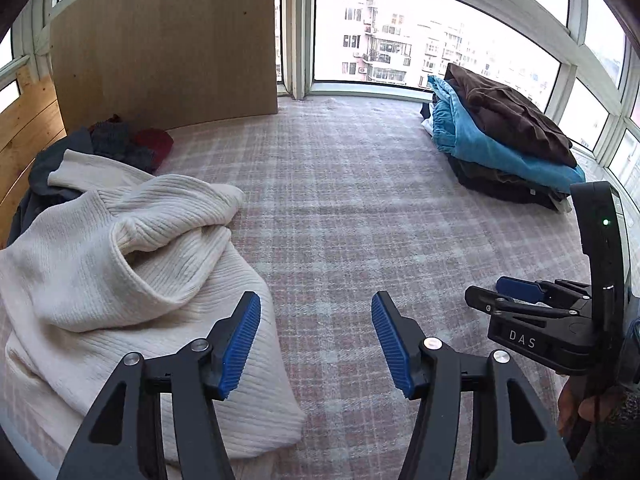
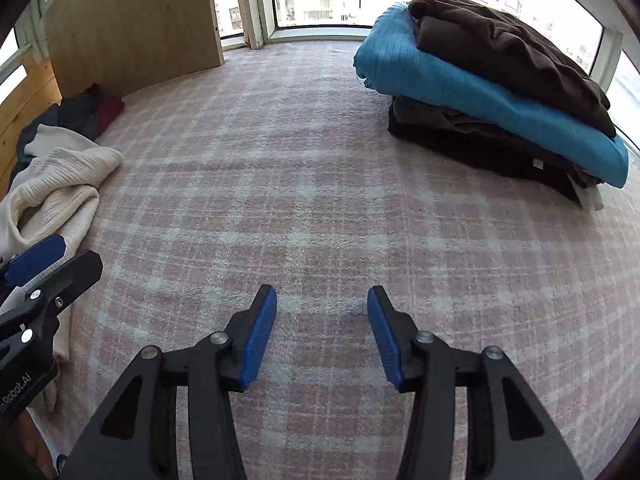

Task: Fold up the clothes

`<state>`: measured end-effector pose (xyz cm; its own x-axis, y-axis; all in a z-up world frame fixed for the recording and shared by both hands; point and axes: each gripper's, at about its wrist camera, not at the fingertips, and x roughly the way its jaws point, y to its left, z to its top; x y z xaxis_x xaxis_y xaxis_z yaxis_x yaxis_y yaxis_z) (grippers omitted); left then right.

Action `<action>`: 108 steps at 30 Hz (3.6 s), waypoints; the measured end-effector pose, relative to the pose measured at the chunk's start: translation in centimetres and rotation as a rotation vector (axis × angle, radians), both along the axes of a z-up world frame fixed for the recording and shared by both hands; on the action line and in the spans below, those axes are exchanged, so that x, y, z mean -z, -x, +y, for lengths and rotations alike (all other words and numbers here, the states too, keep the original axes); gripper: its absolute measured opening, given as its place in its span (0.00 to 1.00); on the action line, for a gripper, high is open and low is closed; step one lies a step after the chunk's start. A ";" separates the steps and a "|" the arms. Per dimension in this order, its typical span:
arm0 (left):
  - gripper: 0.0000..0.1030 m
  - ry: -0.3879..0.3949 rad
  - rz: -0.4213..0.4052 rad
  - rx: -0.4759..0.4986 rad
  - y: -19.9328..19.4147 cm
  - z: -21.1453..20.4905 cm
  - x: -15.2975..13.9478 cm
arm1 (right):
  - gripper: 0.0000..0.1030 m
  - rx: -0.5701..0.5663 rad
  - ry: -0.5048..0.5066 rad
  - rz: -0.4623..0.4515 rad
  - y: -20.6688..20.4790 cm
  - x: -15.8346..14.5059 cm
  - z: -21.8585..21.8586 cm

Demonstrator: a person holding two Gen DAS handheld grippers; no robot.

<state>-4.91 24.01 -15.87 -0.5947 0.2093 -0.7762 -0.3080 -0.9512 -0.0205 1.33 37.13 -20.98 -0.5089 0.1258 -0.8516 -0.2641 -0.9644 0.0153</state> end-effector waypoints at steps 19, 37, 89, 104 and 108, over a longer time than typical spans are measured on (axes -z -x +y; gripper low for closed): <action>0.71 0.040 -0.008 -0.098 4.2 1.9 5.8 | 0.96 0.011 -0.043 0.077 1.0 1.2 0.5; 1.00 0.034 -0.052 -0.186 5.2 0.8 6.3 | 1.00 0.031 -0.041 0.071 1.3 1.8 1.0; 1.00 0.035 -0.051 -0.192 5.1 0.9 6.3 | 1.00 0.024 -0.041 0.072 1.5 1.7 1.3; 1.00 0.035 -0.051 -0.192 5.1 0.9 6.3 | 1.00 0.024 -0.041 0.072 1.6 1.7 1.3; 1.00 0.035 -0.051 -0.191 5.0 0.9 6.3 | 1.00 0.024 -0.041 0.072 1.6 1.8 1.3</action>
